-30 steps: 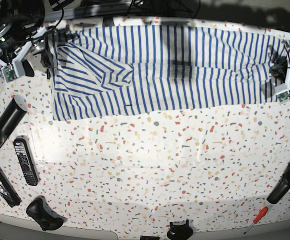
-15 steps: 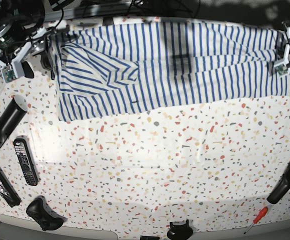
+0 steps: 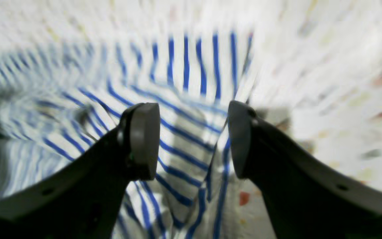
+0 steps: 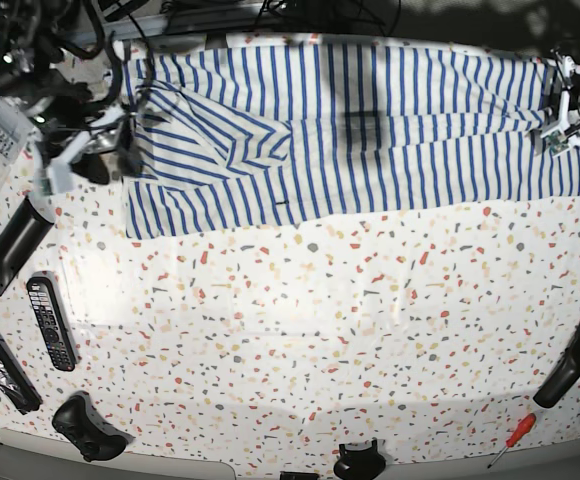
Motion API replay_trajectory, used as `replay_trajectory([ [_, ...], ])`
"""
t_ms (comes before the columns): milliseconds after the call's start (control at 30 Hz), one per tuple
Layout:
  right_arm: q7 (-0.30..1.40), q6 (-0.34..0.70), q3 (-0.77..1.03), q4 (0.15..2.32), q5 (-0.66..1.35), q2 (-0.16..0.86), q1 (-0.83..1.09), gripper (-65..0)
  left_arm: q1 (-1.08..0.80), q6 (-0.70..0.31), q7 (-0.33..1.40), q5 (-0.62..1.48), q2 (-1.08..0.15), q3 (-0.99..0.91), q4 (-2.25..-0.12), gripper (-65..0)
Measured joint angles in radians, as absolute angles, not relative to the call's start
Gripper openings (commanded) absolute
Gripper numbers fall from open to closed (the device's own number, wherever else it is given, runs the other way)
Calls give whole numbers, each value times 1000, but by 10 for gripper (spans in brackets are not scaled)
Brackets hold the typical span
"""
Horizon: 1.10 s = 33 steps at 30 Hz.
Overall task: Layout the t-shirt on the table in an organized manner, then fold the t-shirt properly
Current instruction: 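Move both grippers onto the shirt's folded edge and grasp it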
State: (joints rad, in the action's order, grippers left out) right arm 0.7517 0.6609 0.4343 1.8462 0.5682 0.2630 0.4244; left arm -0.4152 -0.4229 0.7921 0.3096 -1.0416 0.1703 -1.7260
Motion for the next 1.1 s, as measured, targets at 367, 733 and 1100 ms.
replay_trajectory([
  [367,725,556,335,1618,260,281,290,-334,-415,-423,868,314,-1041,170,-1726,-650],
  [733,730,555,335,1617,257,282,282,-334,-415,-336,888,290,-1042,170,-1726,-333],
  [1100,734,533,335,1619,257,287,283,-334,-415,-52,969,86,-1042,170,-1914,-328],
])
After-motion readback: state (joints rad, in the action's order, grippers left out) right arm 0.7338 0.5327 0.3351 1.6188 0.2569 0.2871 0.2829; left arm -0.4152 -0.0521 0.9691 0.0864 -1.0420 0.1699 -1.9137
